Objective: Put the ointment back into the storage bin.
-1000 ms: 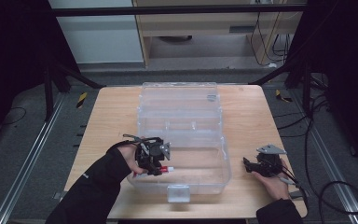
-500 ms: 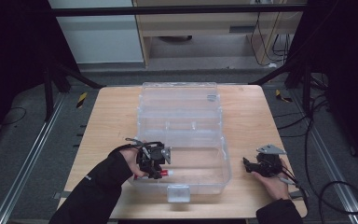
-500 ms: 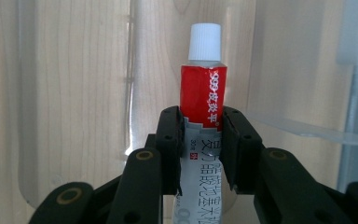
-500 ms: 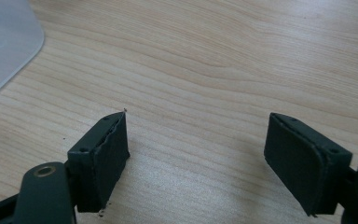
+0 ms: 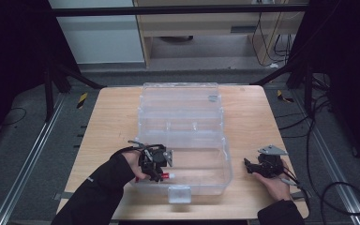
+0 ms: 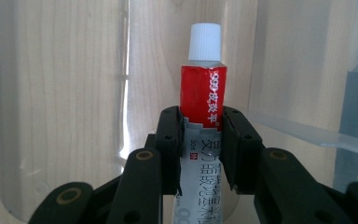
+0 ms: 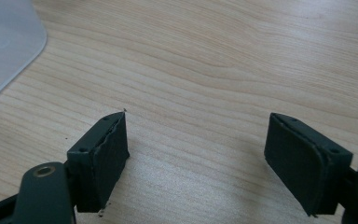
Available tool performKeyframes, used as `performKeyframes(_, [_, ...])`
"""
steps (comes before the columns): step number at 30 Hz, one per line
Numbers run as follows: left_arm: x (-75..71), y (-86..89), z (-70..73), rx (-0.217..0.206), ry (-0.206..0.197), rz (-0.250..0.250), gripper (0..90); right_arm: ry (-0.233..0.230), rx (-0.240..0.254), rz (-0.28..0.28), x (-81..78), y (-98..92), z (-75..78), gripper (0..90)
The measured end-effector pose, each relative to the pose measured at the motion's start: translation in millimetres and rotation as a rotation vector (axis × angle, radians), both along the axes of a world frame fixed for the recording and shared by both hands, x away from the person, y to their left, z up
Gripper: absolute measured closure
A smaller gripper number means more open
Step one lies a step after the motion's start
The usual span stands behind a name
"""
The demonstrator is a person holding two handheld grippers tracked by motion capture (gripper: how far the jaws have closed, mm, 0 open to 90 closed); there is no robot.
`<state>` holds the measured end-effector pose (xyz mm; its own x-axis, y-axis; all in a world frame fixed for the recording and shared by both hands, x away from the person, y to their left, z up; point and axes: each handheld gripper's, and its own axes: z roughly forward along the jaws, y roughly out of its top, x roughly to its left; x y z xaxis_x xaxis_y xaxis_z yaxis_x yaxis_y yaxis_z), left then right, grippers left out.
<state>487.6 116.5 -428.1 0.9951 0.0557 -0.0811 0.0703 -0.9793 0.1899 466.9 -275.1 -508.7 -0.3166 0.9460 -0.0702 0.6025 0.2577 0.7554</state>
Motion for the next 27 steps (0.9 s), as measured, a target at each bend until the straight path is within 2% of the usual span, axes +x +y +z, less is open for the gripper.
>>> performKeyframes(9, [0.3,1.2,-2.6,-0.004,0.011,0.007,69.2,-0.001,0.001,0.001,0.0,0.1,-0.1,21.6])
performKeyframes(17, [-0.9,0.6,-3.9,0.01,0.006,0.011,68.7,0.0,0.004,0.002,0.0,0.3,-0.3,21.6])
performKeyframes(20, [-0.1,0.3,-4.6,0.02,0.0,-0.003,69.0,0.0,0.004,0.002,0.0,0.3,-0.3,21.6])
performKeyframes(23, [-1.3,1.0,-3.6,0.01,0.002,0.007,70.4,-0.001,0.001,0.003,0.0,0.1,-0.2,21.6])
performKeyframes(27, [-1.0,2.3,-2.7,0.001,-0.002,0.007,67.1,-0.002,0.0,0.004,0.1,0.1,-0.3,21.5])
